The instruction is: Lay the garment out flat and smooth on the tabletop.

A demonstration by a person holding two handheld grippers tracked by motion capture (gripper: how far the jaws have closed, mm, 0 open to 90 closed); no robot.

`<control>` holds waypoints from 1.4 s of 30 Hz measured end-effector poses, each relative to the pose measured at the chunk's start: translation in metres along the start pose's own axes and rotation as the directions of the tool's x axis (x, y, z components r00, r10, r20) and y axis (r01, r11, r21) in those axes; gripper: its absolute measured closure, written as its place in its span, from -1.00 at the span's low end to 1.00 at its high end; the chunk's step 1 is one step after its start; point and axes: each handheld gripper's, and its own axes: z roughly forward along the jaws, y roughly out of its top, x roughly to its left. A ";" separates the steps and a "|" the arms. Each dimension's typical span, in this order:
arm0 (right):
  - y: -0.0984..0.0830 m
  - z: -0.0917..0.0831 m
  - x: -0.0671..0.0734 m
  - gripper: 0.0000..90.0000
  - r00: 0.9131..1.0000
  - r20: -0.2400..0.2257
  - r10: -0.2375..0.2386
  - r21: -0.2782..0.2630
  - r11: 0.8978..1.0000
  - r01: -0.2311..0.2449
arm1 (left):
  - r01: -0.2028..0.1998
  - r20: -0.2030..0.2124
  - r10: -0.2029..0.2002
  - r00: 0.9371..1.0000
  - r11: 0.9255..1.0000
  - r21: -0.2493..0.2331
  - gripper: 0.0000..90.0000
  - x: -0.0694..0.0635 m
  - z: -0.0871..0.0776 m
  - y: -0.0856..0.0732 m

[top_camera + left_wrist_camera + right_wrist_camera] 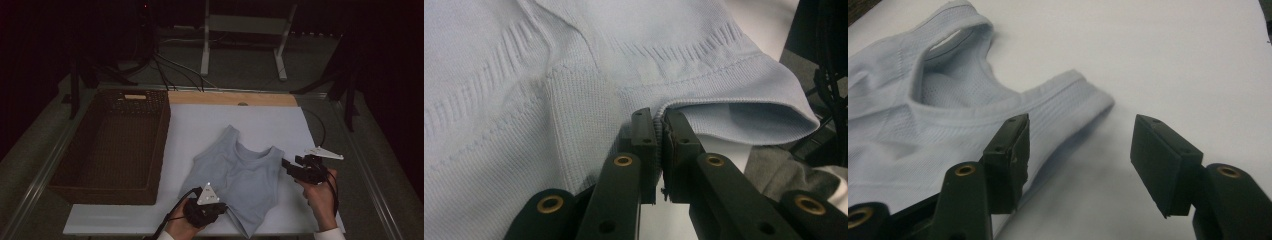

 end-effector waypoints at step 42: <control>-0.022 0.041 0.044 0.89 0.995 -0.050 -0.083 0.240 0.966 0.093 | -0.003 0.043 0.004 0.999 0.999 -0.033 0.90 -0.007 -0.011 0.002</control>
